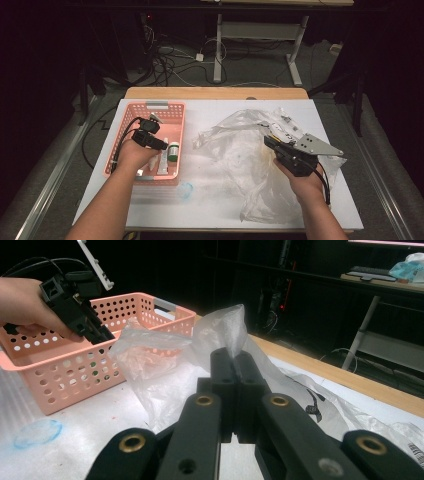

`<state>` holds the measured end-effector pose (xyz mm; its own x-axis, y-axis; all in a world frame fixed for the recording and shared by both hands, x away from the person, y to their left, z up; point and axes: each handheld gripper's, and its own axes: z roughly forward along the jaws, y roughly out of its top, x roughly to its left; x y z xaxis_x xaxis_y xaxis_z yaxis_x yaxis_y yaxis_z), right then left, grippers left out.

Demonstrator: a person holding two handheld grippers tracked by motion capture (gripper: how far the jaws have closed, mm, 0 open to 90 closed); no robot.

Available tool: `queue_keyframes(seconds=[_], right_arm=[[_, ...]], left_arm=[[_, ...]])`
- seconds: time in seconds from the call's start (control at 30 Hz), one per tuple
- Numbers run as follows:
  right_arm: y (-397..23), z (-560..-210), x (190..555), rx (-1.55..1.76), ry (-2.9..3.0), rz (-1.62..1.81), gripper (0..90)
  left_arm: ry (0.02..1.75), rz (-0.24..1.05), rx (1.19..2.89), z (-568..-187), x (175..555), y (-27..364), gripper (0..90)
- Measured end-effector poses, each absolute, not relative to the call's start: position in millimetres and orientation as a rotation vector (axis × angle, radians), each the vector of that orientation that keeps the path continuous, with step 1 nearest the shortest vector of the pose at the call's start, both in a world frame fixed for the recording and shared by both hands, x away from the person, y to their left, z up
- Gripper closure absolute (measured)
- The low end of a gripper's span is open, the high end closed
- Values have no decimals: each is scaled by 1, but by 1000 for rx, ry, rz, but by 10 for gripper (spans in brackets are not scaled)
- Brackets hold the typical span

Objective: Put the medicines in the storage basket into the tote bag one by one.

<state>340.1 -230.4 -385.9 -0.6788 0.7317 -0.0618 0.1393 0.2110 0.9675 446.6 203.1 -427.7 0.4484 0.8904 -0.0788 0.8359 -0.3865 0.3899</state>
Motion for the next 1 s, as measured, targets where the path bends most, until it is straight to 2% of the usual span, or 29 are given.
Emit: queue_keyframes(seconds=[0.2,0.3,0.5,0.7,0.9,1.0], right_arm=[[-229,-387,341,797,1976,1488,900],[-228,-387,341,794,1979,1485,900],[-228,-388,341,800,1980,1480,900],[-230,-388,342,803,1978,1480,900],[-230,-388,341,803,1976,1479,900],[-230,-388,341,804,1977,1479,900]], left_arm=[[1457,209,2313,-427,450,205,514],[1478,192,2311,-432,457,203,467],[1533,171,2316,-439,472,197,470],[1574,145,2354,-444,480,194,524],[1539,164,2368,-447,480,187,674],[1527,179,2365,-447,480,185,686]])
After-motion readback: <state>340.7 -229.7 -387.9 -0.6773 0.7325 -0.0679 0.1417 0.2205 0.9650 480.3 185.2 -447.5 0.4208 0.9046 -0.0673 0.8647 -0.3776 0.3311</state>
